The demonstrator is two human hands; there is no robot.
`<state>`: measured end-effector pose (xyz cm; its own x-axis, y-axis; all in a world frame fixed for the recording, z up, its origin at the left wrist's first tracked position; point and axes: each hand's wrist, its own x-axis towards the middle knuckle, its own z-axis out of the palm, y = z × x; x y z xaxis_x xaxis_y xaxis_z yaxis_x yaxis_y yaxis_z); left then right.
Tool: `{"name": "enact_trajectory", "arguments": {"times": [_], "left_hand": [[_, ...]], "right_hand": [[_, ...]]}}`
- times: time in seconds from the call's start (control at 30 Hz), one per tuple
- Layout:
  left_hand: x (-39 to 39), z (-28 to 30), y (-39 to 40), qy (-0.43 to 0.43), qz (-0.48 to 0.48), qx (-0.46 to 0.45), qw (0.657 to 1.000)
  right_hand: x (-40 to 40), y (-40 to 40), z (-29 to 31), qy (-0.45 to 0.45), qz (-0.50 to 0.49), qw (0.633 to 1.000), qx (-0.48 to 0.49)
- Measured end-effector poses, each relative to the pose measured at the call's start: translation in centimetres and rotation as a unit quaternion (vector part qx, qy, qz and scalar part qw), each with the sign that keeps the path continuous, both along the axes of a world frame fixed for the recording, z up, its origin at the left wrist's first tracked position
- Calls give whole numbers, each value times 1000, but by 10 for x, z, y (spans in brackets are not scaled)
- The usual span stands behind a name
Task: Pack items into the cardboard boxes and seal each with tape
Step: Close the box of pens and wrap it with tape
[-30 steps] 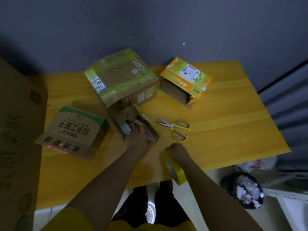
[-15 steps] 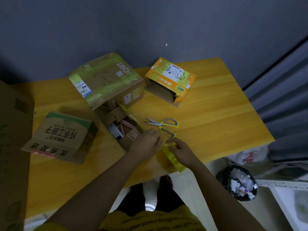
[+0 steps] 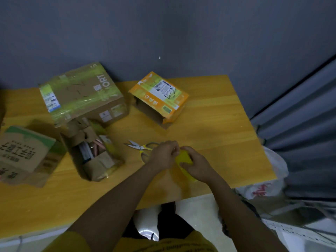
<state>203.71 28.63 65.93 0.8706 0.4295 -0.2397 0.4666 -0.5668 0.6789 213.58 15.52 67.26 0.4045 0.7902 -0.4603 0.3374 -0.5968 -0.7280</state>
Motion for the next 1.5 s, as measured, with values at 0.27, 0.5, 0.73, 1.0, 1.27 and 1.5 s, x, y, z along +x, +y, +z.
{"name": "enact_trajectory", "arguments": {"times": [0.27,0.5,0.73,1.0,1.27,1.5], "left_hand": [[10,-42,16,82,172,25,981],[42,-58,-4,63,86,-19,994],[45,-53,-9,60,109,-7,992],[-27,-14,-7,-2,167,-14,986],[-166,2,60,-19,260,142,955],[-191,-5,116,169,16,234,957]], "right_hand": [[94,-22,-31,-275,-8,951,-142],[99,-31,-69,-293,28,949,-112],[89,-26,-62,-318,3,934,-164],[8,17,-48,-285,0,953,102],[-113,73,-48,-41,90,991,91],[-195,117,-54,221,-230,947,43]]}}
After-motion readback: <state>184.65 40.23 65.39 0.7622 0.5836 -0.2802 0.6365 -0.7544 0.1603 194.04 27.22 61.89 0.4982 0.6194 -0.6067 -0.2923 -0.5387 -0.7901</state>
